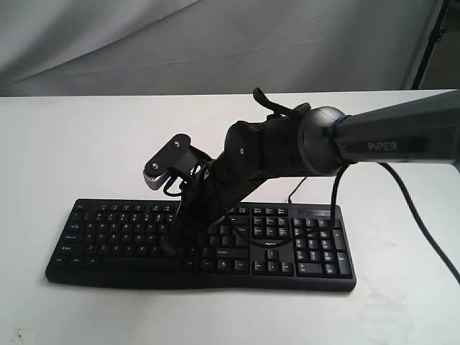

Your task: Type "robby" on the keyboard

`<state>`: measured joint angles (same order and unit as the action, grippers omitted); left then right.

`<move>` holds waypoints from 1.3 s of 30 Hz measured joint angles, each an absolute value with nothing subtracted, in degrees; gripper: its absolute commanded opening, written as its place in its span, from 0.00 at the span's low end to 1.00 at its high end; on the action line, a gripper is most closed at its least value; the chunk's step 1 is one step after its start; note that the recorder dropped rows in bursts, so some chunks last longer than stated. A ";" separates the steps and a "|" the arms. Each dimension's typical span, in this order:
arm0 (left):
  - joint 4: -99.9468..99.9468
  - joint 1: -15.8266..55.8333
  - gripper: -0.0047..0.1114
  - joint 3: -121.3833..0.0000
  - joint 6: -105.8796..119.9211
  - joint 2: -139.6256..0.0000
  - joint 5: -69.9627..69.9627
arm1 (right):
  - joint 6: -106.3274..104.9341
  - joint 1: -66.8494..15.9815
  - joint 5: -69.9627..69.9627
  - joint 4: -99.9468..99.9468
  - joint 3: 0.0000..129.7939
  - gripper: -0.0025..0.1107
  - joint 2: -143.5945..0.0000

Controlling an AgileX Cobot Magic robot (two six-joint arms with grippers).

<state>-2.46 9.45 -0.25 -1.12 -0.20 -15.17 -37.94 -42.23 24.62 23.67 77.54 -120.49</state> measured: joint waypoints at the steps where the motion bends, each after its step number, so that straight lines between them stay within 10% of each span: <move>1: -2.46 9.45 0.04 -0.25 -1.12 -0.20 -15.17 | -37.94 -42.23 24.62 23.67 77.54 0.02 -120.49; 39: -2.46 9.45 0.04 -0.25 -1.12 -0.20 -15.17 | -37.94 -42.23 23.98 23.54 77.21 0.02 -119.06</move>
